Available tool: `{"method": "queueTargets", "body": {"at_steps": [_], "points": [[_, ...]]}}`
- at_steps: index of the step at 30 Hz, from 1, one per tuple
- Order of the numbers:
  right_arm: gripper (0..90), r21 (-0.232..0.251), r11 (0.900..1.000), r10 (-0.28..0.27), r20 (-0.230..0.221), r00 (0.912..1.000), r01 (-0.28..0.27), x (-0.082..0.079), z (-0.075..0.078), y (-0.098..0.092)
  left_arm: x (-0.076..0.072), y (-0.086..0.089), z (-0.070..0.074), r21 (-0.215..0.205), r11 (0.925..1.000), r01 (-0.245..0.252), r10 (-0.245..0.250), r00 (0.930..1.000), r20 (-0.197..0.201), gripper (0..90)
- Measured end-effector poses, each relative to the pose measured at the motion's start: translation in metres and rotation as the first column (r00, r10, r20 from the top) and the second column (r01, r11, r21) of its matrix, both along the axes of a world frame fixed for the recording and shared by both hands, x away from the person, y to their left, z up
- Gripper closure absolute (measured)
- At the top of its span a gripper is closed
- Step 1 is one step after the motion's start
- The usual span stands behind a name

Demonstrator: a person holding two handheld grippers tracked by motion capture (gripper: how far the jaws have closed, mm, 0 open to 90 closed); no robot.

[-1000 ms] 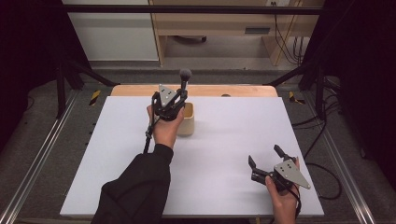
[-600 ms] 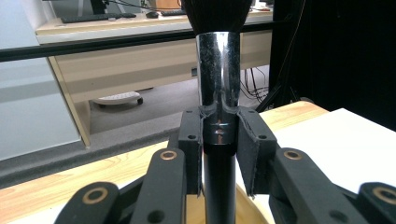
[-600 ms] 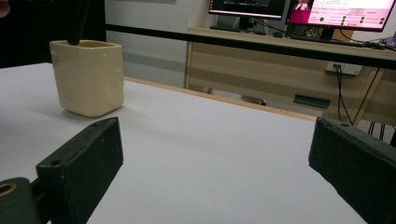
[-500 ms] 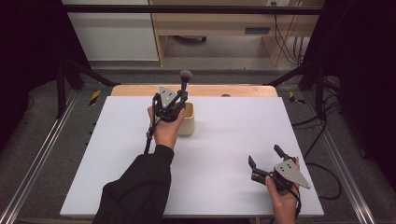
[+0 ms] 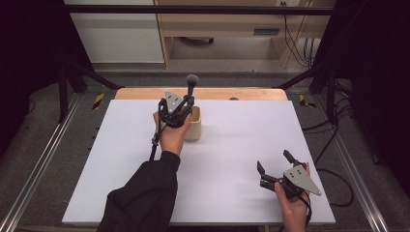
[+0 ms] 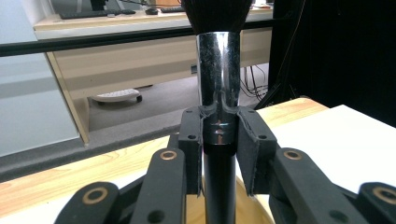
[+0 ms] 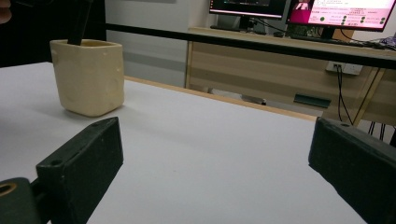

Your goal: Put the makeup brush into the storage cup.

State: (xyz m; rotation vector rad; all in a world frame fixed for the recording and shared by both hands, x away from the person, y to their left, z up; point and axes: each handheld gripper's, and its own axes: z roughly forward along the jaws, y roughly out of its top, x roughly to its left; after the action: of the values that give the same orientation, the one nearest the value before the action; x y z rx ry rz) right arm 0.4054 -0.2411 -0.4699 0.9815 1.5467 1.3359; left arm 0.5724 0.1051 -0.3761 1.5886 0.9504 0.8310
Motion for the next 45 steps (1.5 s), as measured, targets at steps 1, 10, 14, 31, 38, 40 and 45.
{"method": "queueTargets", "body": {"at_steps": [1,10,14,31,38,40,45], "points": [[3.2,0.001,1.000,0.001,-0.001,1.0000,-0.001,0.000,0.000,0.000,0.000,0.000,0.000,0.004,1.0000,0.000,0.000,1.0000,-0.001,72.7],[3.2,-0.004,1.000,0.003,-0.001,1.0000,-0.003,0.000,0.000,0.001,-0.001,0.001,-0.004,-0.002,1.0000,0.001,-0.001,1.0000,-0.004,72.7],[3.2,-0.004,1.000,0.004,0.000,1.0000,-0.004,0.000,0.000,0.001,-0.002,0.001,-0.005,0.003,1.0000,0.003,-0.003,1.0000,-0.003,72.6],[3.1,-0.004,1.000,0.004,-0.004,1.0000,-0.004,0.000,0.000,0.002,-0.005,0.003,-0.014,0.008,1.0000,-0.002,0.002,0.9999,-0.013,72.6],[3.1,-0.004,1.000,0.004,-0.004,1.0000,-0.004,0.000,0.000,0.003,-0.015,0.003,-0.015,0.010,0.9998,0.015,-0.015,0.9995,0.029,65.6],[3.1,-0.008,1.000,0.006,-0.002,1.0000,-0.006,0.000,0.000,0.003,-0.019,0.004,-0.013,0.009,0.9997,0.022,-0.023,0.9989,0.042,58.2],[3.1,-0.008,1.000,0.006,-0.004,1.0000,-0.006,0.000,0.000,0.004,-0.033,0.007,-0.009,-0.001,0.9993,0.036,-0.036,0.9973,0.064,51.4]]}}
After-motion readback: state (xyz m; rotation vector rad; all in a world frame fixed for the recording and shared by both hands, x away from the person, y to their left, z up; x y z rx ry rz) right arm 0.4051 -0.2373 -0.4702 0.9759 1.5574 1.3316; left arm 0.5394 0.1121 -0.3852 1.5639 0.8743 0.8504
